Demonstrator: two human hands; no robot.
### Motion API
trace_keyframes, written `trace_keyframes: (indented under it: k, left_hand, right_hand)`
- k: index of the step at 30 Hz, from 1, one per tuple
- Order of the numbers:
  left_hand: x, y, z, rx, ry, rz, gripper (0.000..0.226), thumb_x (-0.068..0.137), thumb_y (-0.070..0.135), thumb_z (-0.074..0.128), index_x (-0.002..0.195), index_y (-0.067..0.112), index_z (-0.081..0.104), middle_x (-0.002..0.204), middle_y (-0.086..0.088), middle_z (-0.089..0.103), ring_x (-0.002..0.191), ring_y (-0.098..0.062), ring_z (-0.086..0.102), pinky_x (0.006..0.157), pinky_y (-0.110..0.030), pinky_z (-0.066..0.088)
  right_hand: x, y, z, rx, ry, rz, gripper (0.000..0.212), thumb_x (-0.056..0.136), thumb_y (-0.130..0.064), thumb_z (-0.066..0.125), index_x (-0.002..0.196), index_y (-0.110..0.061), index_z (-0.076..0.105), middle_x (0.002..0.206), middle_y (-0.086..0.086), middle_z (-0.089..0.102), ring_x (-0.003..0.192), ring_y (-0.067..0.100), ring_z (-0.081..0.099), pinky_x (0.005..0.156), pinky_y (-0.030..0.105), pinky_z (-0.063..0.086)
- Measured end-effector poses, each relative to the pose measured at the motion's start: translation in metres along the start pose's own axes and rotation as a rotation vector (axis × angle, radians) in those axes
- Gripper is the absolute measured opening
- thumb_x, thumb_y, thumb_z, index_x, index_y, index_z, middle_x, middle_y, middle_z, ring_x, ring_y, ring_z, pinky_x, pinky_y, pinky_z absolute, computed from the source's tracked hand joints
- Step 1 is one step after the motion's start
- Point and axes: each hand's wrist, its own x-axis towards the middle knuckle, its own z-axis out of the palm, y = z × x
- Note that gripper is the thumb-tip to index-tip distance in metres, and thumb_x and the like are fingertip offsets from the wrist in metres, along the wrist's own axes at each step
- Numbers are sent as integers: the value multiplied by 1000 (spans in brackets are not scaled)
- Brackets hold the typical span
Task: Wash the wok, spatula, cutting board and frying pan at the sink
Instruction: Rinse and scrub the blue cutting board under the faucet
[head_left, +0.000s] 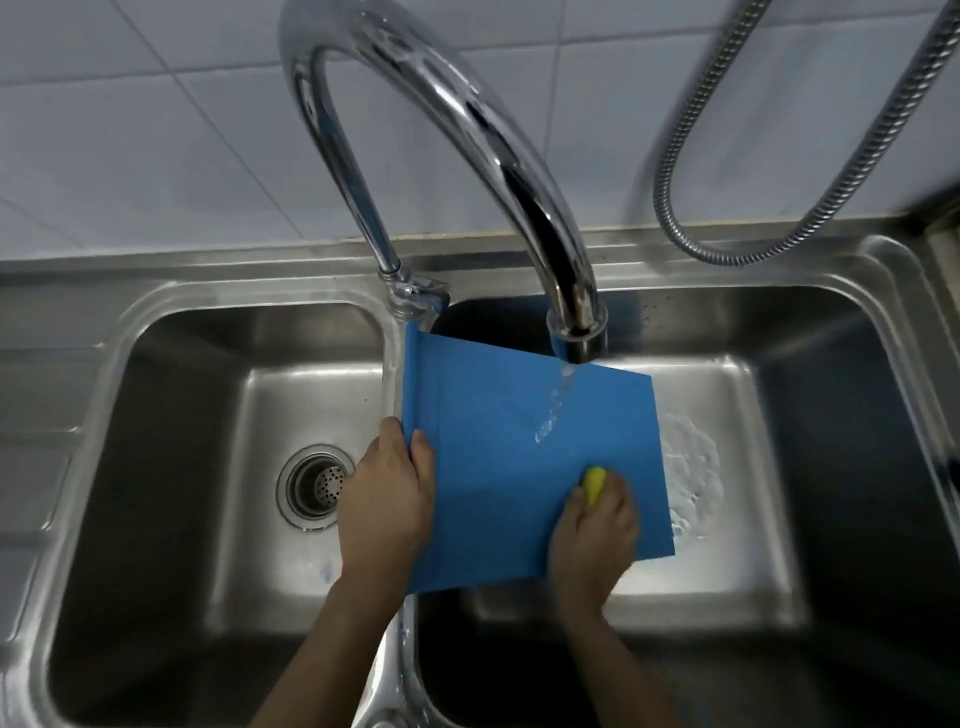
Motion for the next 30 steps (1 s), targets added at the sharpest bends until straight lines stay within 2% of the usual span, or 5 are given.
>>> trace_keyframes:
  k: [8, 15, 18, 26, 30]
  left_hand:
    - [-4, 6, -2, -24, -21, 30, 24, 100, 31, 32, 87, 12, 39, 74, -6, 53, 61, -23, 50, 54, -31, 34]
    - [-3, 4, -1, 19, -44, -1, 24, 99, 33, 30, 87, 13, 38, 75, -1, 48, 72, -33, 58, 58, -32, 32]
    - [-3, 6, -4, 6, -48, -6, 23, 100, 33, 31, 87, 15, 37, 73, 2, 45, 73, -33, 58, 59, -32, 29]
    - [-3, 10, -5, -2, -41, -32, 21, 99, 32, 32, 86, 15, 35, 78, 0, 45, 78, -35, 58, 61, -32, 27]
    - [-2, 8, -3, -13, -29, -16, 23, 99, 32, 31, 86, 14, 37, 78, -4, 51, 77, -36, 59, 60, -34, 32]
  right_hand:
    - [-22, -37, -4, 110, -225, -689, 45, 99, -40, 32, 139, -21, 43, 145, 2, 45, 137, 19, 35, 109, 34, 29]
    - [107, 12, 3, 138, -3, 3, 57, 91, -41, 29, 117, -1, 59, 114, 22, 61, 108, 40, 53, 93, 45, 39]
    - [116, -23, 17, 242, -37, -102, 58, 89, -46, 33, 106, 1, 61, 104, 22, 62, 100, 39, 55, 88, 48, 44]
    - [50, -72, 16, 248, -183, -886, 39, 95, -23, 52, 129, -6, 56, 136, 7, 53, 131, 19, 41, 111, 29, 29]
    - [86, -2, 10, 122, -95, -543, 43, 97, -32, 40, 129, -8, 54, 129, 8, 56, 121, 24, 48, 104, 37, 38]
